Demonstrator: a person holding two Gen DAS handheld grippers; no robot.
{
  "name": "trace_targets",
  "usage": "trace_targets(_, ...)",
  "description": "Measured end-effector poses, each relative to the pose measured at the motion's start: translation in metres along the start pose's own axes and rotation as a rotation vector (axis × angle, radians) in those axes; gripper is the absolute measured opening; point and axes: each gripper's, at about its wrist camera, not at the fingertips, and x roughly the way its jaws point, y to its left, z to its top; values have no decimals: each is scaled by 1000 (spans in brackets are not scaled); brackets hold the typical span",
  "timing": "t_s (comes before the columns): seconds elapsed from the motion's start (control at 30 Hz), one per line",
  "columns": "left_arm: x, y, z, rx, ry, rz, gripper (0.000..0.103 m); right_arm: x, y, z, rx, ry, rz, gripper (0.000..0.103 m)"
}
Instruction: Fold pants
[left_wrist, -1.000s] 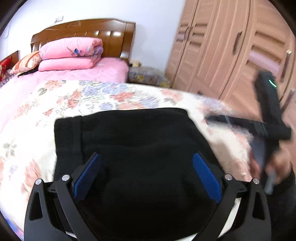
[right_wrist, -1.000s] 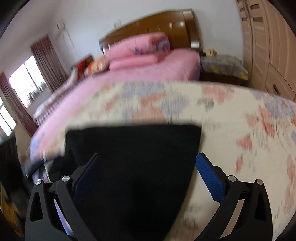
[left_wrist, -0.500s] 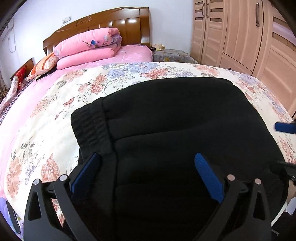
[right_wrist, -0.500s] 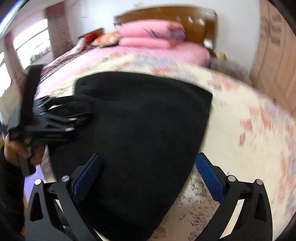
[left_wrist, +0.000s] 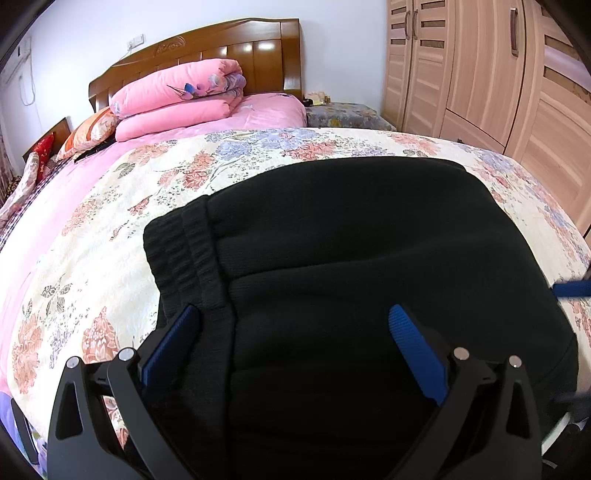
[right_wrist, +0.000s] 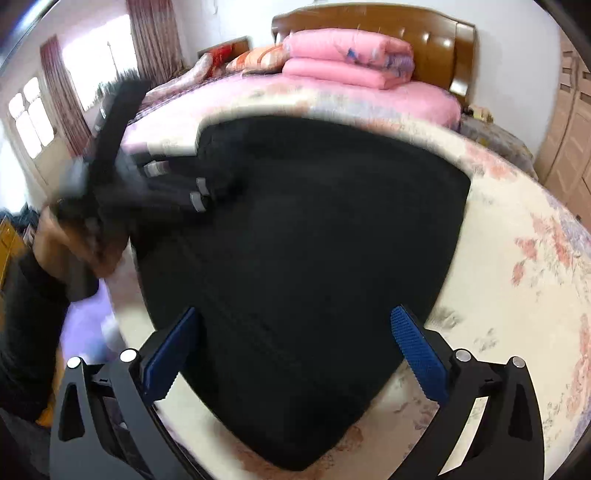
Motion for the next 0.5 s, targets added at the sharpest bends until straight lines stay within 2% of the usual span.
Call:
trace_targets(0.03, 0, 0, 0, 0, -1, 2, 102, -2, -2, -5, 11, -41, 11, 99)
trace_targets(0.2, -8, -4, 4, -25, 18, 33, 101, -15, 2, 4, -6, 16, -2, 99)
trace_targets(0.27, -35, -8, 14, -52, -31, -50, 101, -30, -11, 14, 9, -51, 31, 99)
trace_targets(0.3, -51, -10, 24, -66, -77, -129, 101, -38, -26, 24, 53, -95, 33, 99)
trace_targets(0.33, -59, -11, 34, -72, -97, -158, 101, -42, -41, 34, 98, -123, 11, 99)
trace_targets(0.4, -60, -16, 57, -51, -104, -154, 101, -43, -63, 49, 170, -148, -17, 99)
trace_targets(0.43, -52, -20, 73, -20, -88, -146, 101, -41, -73, 57, 214, -144, 6, 99)
trace_targets(0.5, -23, -30, 94, 39, 31, -217, 101, -40, -62, 61, 199, -142, 101, 99)
